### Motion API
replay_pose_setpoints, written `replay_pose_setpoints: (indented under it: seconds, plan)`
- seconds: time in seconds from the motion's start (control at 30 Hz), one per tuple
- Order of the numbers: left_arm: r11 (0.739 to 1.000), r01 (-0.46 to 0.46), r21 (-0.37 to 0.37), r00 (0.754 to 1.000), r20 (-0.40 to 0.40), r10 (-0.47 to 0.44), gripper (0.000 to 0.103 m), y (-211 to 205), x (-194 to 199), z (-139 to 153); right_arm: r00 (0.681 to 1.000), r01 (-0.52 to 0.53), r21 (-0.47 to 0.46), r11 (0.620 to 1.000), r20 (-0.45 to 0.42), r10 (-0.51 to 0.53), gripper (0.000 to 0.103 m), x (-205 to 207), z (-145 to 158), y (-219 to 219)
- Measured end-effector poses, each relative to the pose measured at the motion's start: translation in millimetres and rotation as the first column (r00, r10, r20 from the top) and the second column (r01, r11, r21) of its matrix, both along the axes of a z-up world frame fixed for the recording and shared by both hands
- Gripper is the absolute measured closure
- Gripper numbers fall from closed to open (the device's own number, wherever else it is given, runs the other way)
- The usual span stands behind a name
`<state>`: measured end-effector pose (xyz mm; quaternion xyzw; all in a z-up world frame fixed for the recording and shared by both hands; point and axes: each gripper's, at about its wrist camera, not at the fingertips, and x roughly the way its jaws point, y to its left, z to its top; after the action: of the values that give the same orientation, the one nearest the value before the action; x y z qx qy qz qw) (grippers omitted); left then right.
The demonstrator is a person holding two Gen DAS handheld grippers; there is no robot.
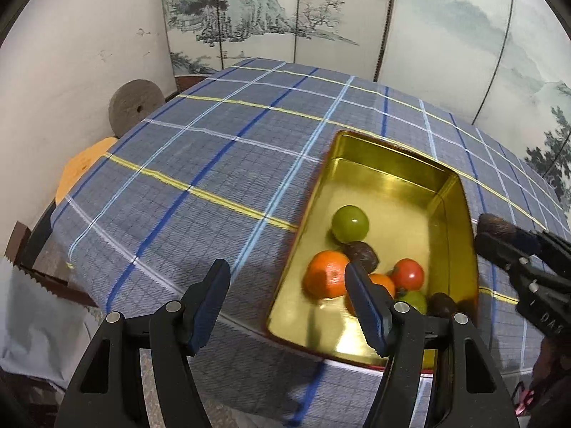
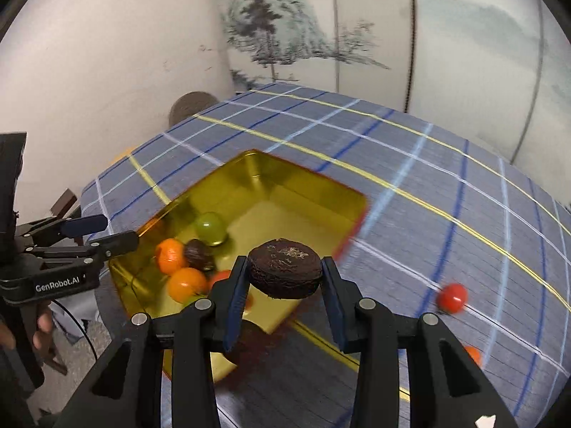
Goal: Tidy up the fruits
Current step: 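Carry the brown fruit into the tin with the right tool and release it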
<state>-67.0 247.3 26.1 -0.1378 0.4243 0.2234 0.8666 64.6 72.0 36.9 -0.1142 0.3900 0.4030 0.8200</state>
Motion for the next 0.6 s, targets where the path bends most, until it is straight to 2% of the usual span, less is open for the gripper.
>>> replay_pose_setpoints:
  seconds: [0.17,0.6]
  plan:
    - [0.999,-0.032,-0.007,0.999,-0.009,0.032,0.036,10.8,-5.5,-3.9,0.999,-0.040,-0.031,0.999,-0.019,0.039,0.066,-9.1,-13.7,27.3]
    - [0.997,-0.071,-0.031,0.997,-0.033,0.070,0.036,32.4,-13.3,-14.3,0.998,-0.053,-0.084,0.995,-0.031,0.050,0.066,-12.3,-32.8,47.7]
